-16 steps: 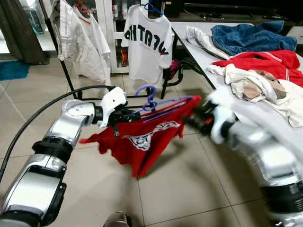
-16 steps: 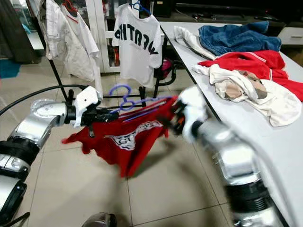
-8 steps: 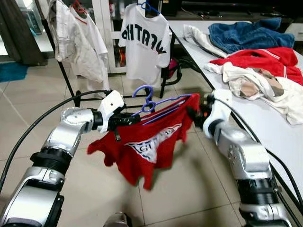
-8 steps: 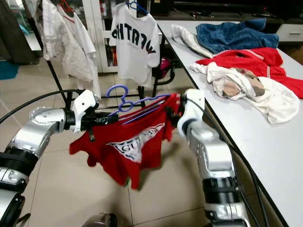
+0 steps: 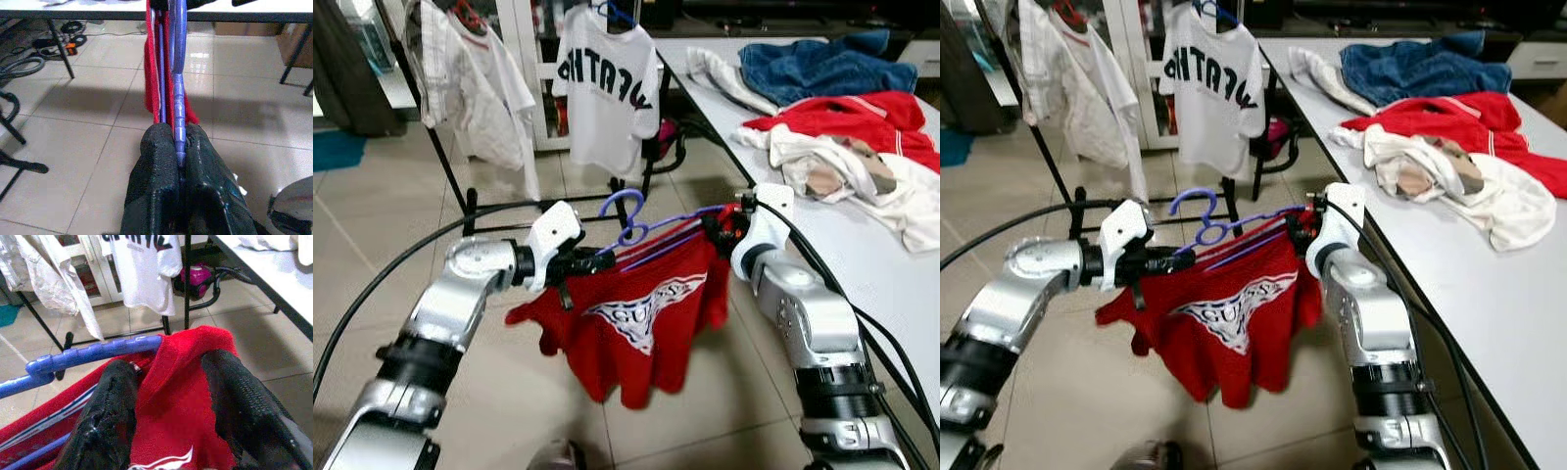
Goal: Hang hanger
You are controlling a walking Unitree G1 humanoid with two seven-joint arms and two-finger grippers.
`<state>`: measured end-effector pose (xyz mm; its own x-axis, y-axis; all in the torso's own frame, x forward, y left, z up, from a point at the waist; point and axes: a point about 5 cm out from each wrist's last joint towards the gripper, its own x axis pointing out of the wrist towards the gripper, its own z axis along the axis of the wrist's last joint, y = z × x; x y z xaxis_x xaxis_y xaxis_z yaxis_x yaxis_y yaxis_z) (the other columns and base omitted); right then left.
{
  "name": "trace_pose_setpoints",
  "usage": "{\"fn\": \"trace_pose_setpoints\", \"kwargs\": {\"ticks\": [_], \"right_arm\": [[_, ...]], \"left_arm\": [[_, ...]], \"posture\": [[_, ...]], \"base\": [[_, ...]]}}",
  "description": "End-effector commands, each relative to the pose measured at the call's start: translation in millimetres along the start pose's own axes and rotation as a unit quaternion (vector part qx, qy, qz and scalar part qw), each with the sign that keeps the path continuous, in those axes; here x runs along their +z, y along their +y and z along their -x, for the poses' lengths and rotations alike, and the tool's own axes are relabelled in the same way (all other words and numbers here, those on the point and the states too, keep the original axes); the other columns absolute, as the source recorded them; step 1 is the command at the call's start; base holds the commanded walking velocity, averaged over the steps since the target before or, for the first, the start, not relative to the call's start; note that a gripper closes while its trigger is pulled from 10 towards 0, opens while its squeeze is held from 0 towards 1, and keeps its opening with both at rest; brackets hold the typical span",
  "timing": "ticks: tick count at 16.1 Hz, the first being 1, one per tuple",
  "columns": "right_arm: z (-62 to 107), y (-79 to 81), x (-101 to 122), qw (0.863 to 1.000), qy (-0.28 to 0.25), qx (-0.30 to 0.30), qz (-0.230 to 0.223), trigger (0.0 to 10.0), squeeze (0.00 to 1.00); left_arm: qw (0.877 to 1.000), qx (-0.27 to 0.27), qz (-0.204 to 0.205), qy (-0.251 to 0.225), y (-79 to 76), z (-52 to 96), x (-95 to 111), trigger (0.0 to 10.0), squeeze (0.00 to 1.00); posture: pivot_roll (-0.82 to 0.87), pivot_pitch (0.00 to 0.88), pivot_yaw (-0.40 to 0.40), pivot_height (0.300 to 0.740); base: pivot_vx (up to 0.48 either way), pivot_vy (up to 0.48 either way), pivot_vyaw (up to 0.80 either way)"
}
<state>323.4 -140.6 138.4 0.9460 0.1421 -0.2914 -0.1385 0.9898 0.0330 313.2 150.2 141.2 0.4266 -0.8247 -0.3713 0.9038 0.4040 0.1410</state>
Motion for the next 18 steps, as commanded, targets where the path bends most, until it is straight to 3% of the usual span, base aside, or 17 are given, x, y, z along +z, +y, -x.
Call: {"fn": "trace_pose_setpoints", "kwargs": {"ticks": [1,8,9,10,11,12,15,17,18], "right_arm": [[4.8,-2.8,2.0,1.000,-0.006,-0.009,0.000,10.0,0.00],[17.3,-3.0,-8.0,1.000,0.009,-0.012,0.005,10.0,0.00],[17.2,-3.1,-7.9,1.000,0.009,-0.012,0.005,8.9,0.00],[17.4,-3.6,-8.1,1.000,0.009,-0.012,0.005,5.9,0.00],[17.2,-4.7,-8.8,1.000,0.010,-0.013,0.005,4.2,0.00],[16.7,-5.8,-8.7,1.000,0.010,-0.013,0.005,3.1,0.00],[15.4,-6.7,-7.9,1.000,0.008,-0.008,0.006,1.7,0.00],[14.6,-4.8,-7.4,1.000,0.007,0.006,0.006,2.2,0.00],[15.5,-1.3,-6.5,1.000,0.006,0.020,0.007,4.3,0.00]], "left_arm": [[1.000,0.008,-0.008,-0.016,-2.8,3.0,9.6,0.0,0.00],[0.999,0.036,0.026,-0.007,-25.0,14.7,3.7,0.0,0.00],[0.999,0.037,0.027,-0.006,-24.9,15.0,3.6,0.0,0.00],[0.999,0.038,0.028,-0.004,-25.0,16.0,3.3,0.0,0.00],[0.999,0.037,0.031,-0.002,-25.5,16.8,3.4,0.0,0.00],[0.999,0.035,0.033,-0.001,-26.2,17.8,3.8,0.0,0.00],[0.999,0.025,0.035,-0.001,-28.5,18.4,4.2,0.0,0.00],[0.999,0.022,0.036,-0.003,-29.4,18.2,4.4,0.0,0.00],[0.999,0.026,0.035,-0.001,-27.3,18.6,3.4,0.0,0.00]], "posture": [[0.01,0.000,0.006,0.740],[0.00,0.000,0.009,0.740],[0.00,0.000,0.009,0.740],[0.00,0.000,0.009,0.740],[0.00,0.000,0.009,0.740],[0.00,0.000,0.009,0.740],[0.00,0.000,0.006,0.740],[0.00,0.000,0.003,0.740],[0.00,0.000,0.002,0.740]], "base": [[0.000,0.000,0.00],[0.000,0.000,0.00],[0.000,0.000,0.00],[0.000,0.000,0.00],[0.000,0.000,0.00],[0.000,0.000,0.00],[0.000,0.000,0.00],[0.000,0.000,0.00],[0.000,0.000,0.00]]}}
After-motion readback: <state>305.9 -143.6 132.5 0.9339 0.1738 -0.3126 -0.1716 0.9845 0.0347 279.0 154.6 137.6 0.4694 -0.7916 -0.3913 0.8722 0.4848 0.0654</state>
